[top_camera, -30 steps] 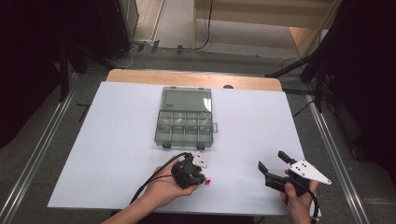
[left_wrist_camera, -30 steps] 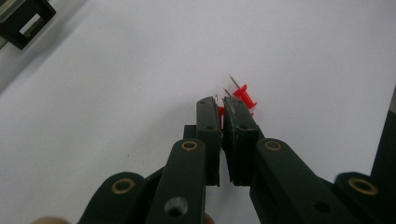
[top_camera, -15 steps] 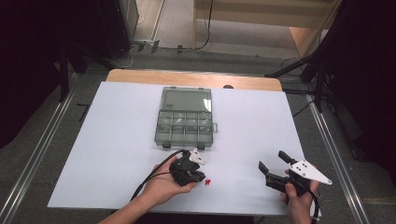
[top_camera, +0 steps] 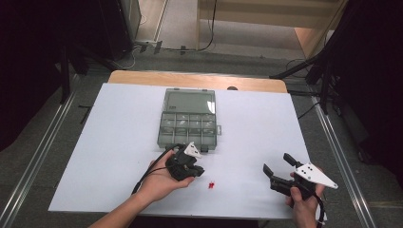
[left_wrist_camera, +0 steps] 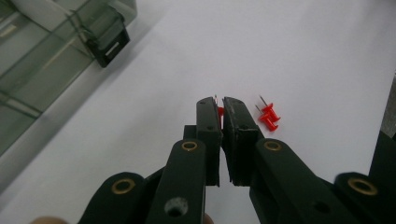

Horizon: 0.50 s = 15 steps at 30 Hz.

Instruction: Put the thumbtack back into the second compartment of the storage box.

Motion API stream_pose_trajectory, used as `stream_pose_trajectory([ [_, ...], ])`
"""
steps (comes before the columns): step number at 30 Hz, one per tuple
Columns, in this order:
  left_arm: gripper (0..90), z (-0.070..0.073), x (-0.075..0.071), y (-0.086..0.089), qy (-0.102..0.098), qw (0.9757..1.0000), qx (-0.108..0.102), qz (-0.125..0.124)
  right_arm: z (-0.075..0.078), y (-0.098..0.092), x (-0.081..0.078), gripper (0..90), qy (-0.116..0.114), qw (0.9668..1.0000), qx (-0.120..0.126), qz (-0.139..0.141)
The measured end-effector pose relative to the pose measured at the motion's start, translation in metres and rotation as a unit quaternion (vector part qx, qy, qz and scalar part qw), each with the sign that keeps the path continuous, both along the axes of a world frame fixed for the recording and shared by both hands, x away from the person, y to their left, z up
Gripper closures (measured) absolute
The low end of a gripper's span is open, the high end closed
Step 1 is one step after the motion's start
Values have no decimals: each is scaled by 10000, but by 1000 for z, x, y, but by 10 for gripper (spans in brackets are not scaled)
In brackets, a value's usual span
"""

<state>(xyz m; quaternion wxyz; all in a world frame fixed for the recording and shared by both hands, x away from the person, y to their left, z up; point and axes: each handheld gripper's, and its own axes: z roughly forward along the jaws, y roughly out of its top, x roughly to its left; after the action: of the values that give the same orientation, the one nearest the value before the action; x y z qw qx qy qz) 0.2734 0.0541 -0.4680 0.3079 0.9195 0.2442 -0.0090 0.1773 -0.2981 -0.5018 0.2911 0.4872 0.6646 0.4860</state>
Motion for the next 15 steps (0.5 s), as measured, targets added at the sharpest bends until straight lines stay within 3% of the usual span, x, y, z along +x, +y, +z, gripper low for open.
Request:
stream_pose_trajectory([
  [15, 856, 17, 26, 17, -112, 9993, -167, 329, 1, -1, 0, 132, -8, 10000, 40, -3],
])
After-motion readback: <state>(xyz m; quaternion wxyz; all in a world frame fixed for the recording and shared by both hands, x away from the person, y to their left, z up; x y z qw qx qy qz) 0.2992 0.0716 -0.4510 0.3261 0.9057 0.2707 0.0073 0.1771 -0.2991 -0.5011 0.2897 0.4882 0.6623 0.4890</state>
